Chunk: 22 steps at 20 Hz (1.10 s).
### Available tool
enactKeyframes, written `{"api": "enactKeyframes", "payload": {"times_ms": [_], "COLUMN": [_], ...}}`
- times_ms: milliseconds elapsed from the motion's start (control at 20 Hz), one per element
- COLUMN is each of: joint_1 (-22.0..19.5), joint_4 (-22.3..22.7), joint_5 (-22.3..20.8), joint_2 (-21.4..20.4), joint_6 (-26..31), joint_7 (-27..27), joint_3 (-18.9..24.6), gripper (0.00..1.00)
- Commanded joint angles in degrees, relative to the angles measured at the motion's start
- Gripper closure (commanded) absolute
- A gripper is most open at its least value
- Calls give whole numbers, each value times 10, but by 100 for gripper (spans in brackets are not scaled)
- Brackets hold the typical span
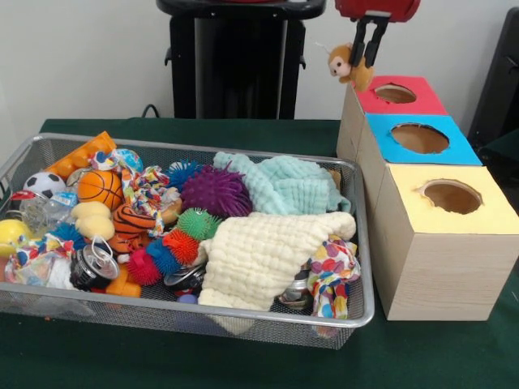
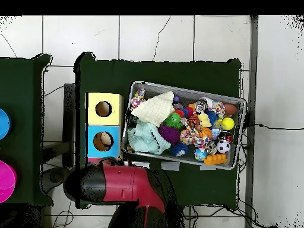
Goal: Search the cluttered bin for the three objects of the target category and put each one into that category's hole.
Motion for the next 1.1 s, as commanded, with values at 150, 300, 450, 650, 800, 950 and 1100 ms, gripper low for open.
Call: {"api": "enactKeyframes", "payload": {"times_ms": [150,300,450,650,800,950,1100], "joint_1": [28,31,39,54,62,74,82], "joint_4": [76,82,86,85,85,80,77], "joint_5": [53,61,64,67,68,73,80], "joint_2": [10,12,15,25,33,48,53], "joint_6": [-18,-27,-36,-44,-52,-67,-70], "joint_7": [199,203,214,236,249,264,272], "joint_3": [-10,-6,-7,-6,-4,-2,0], "gripper": [100,100,100,100,100,100,100]}}
